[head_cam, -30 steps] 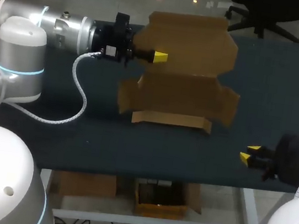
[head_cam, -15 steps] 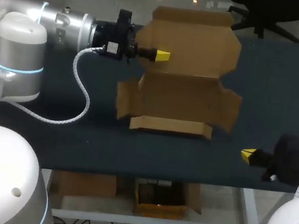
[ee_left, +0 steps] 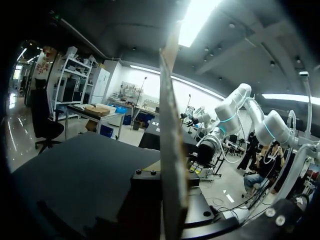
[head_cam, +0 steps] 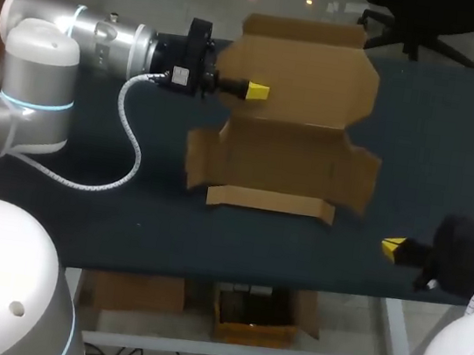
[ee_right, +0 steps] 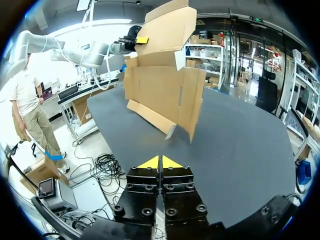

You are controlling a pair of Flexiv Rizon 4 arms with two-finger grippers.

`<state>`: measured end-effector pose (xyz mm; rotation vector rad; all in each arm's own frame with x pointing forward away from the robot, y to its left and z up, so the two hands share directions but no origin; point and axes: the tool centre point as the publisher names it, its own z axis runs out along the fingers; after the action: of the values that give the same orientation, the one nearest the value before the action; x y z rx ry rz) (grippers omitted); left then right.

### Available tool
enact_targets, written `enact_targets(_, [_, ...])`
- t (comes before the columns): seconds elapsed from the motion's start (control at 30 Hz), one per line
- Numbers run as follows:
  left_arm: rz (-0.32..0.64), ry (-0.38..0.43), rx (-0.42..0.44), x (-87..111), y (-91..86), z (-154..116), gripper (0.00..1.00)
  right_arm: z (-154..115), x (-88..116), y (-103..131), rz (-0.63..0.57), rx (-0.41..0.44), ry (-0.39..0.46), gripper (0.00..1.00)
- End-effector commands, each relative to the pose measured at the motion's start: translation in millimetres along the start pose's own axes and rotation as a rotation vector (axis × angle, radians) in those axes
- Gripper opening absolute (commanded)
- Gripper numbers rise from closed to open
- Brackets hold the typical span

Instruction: Assemble the packaging by folding the flat box into shape, placing the metal phone stand inside, and closing the box properly

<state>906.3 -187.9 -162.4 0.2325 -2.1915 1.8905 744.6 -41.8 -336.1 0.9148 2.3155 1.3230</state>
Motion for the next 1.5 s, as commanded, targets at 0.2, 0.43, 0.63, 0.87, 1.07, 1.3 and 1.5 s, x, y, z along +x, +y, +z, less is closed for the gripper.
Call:
enact_targets(0.2, [-0.014,0.024,-0.003,-17.1,-0.2,1.9,0.0,-0.4,2.1,0.1,-0.001,0.007,-0.002,0.0])
enact_targets(0.43, [-0.023,0.027,0.002,-20.9,0.5,1.7,0.0,-1.0,4.4,0.1,-0.021,0.006,0.009,0.0])
enact_targets(0.63, [-0.027,0.028,0.0,-22.2,1.0,2.4,0.0,0.2,6.6,0.2,-0.037,0.004,0.021,0.0])
enact_targets(0.87, [-0.025,0.029,0.001,-23.0,1.8,2.8,0.0,2.0,7.2,-0.2,-0.04,0.005,0.03,0.0])
enact_targets(1.07, [-0.027,0.013,0.0,-26.0,4.2,2.4,0.0,2.5,7.1,-0.4,-0.041,0.005,0.034,0.0])
enact_targets(1.3, [-0.03,-0.017,0.014,-30.2,6.5,-0.1,0.0,9.5,10.3,1.5,-0.045,-0.006,0.055,0.0])
enact_targets(1.5, [-0.026,-0.047,0.011,-34.2,8.7,-1.1,0.0,27.5,19.7,6.4,-0.068,0.003,0.079,0.0])
